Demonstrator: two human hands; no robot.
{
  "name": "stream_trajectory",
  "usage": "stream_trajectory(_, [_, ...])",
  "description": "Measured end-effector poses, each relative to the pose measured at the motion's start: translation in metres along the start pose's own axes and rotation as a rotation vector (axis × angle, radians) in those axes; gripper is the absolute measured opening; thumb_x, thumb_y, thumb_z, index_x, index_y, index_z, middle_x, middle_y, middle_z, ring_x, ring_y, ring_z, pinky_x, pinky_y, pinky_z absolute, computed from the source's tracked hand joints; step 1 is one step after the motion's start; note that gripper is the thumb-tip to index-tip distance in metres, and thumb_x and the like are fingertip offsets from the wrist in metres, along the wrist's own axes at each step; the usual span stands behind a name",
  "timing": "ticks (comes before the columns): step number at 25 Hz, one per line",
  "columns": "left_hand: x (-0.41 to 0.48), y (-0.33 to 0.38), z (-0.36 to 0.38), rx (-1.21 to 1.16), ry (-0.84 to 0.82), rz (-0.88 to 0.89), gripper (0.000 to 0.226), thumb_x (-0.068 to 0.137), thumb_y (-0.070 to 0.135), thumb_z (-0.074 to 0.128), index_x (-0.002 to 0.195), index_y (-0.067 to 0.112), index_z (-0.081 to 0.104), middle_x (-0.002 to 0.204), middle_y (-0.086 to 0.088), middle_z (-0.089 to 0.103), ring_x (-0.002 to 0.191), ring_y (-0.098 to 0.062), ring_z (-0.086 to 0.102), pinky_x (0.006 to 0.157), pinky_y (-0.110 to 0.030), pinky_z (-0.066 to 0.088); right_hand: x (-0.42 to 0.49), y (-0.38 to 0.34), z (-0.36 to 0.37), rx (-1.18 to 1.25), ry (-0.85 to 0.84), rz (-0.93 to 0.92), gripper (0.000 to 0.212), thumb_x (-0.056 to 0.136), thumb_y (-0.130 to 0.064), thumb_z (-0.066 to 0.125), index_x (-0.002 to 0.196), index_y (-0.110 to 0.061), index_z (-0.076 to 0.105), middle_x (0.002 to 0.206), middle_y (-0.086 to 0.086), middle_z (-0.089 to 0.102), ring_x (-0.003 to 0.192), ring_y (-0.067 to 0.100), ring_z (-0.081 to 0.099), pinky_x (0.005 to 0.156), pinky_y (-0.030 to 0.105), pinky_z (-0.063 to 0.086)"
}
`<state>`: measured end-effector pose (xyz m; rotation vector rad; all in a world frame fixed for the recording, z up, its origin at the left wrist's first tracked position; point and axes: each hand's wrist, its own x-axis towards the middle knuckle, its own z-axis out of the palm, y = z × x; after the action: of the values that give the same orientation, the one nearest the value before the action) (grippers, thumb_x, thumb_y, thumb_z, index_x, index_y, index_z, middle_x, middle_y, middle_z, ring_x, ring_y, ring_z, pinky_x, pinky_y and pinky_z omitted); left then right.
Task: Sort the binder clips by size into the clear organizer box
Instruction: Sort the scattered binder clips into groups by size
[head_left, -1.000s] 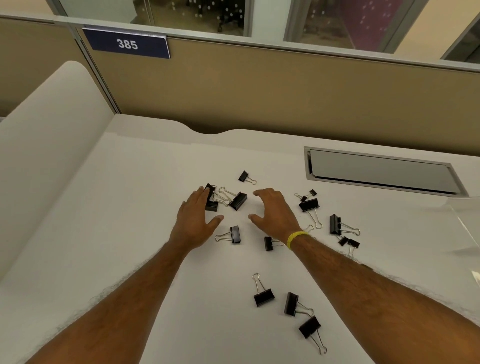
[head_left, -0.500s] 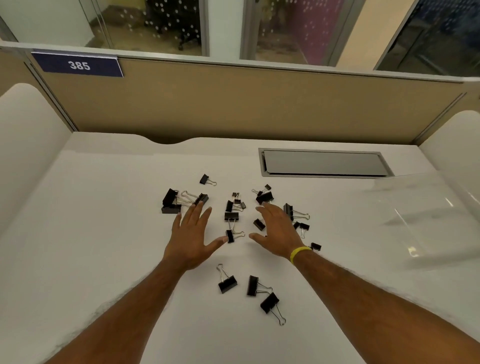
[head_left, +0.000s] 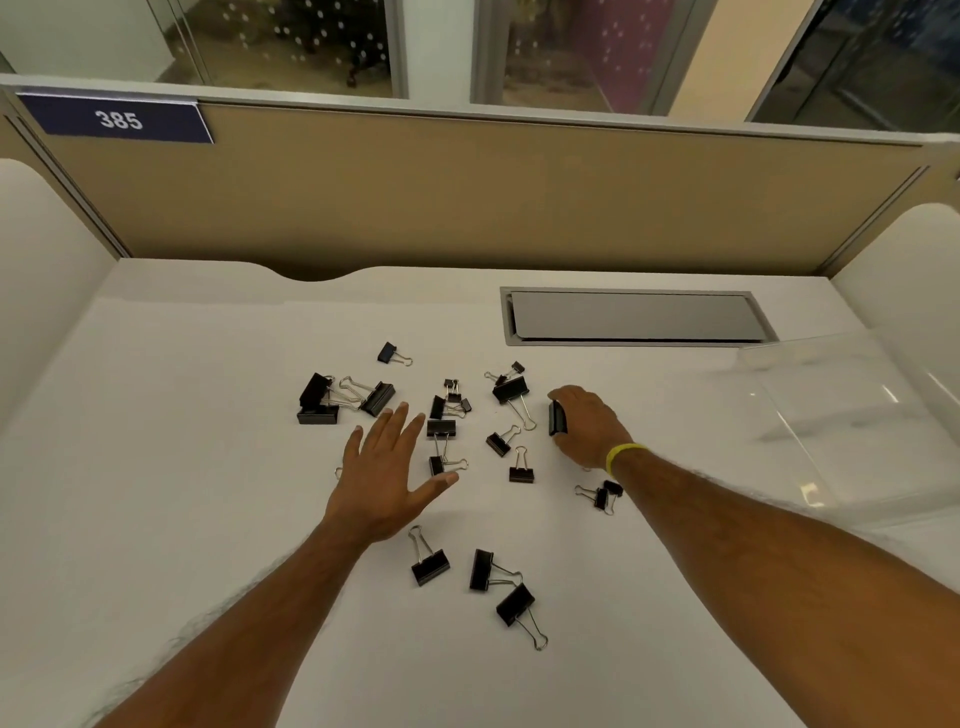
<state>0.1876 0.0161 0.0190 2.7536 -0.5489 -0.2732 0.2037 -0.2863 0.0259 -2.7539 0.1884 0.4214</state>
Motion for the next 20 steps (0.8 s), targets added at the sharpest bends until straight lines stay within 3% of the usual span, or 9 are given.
stream_trajectory(6, [0.007,0.007,0.004,-0.062,0.035,0.020,0.096,0.079,0.085,0.016,0.154,0.024,0.018,0.163,0.002,0.008,0.150,-0.016,0.005,0.121,-0.046,0.004,0.011,0.004,0.004,0.007,0.064,-0.090,0.056,0.083,-0.013,0.065,0.135,-0.018,0.047,0.129,0.006,0.054,0.119,0.025,0.050,0.102,0.034,0.039])
stream_trajectory(9, [0.011,0.024,0.000,-0.230,0.140,0.035,0.080,0.087,0.072,0.031,0.148,0.021,0.032,0.155,0.000,0.032,0.142,-0.016,0.028,0.116,-0.044,0.022,0.006,-0.013,0.003,0.154,0.164,-0.172,0.062,0.078,-0.021,0.071,0.135,-0.020,0.046,0.123,0.002,0.058,0.111,0.022,0.052,0.099,0.036,0.042])
stream_trajectory(12, [0.025,0.052,-0.003,-0.561,0.163,-0.029,0.057,0.094,0.051,0.051,0.140,0.021,0.041,0.133,0.004,0.052,0.114,-0.009,0.054,0.095,-0.034,0.047,-0.008,-0.041,0.003,0.344,0.129,-0.323,0.074,0.075,-0.021,0.075,0.140,-0.027,0.039,0.121,-0.001,0.059,0.112,0.016,0.053,0.099,0.030,0.044])
stream_trajectory(15, [0.043,0.069,-0.007,-0.912,0.010,-0.205,0.040,0.096,0.036,0.055,0.132,0.022,0.046,0.115,0.001,0.063,0.093,-0.006,0.063,0.078,-0.028,0.054,-0.021,-0.066,0.006,0.372,0.040,-0.458,0.077,0.077,-0.023,0.077,0.140,-0.032,0.035,0.123,-0.007,0.061,0.114,0.011,0.056,0.097,0.024,0.045])
stream_trajectory(17, [0.047,0.069,-0.004,-0.976,-0.006,-0.257,0.019,0.099,0.025,0.050,0.118,0.023,0.055,0.102,-0.006,0.069,0.087,-0.015,0.068,0.075,-0.032,0.056,-0.026,-0.073,0.006,0.329,0.020,-0.508,0.077,0.076,-0.034,0.079,0.140,-0.032,0.036,0.128,-0.010,0.059,0.117,0.009,0.054,0.097,0.023,0.046])
stream_trajectory(20, [0.042,0.055,0.000,-0.944,0.029,-0.283,0.016,0.100,0.017,0.046,0.110,0.023,0.057,0.085,-0.005,0.069,0.075,-0.018,0.066,0.061,-0.028,0.054,-0.023,-0.070,0.002,0.220,0.020,-0.503,0.067,0.078,-0.052,0.073,0.135,-0.028,0.046,0.125,-0.008,0.059,0.114,0.006,0.052,0.095,0.024,0.045])
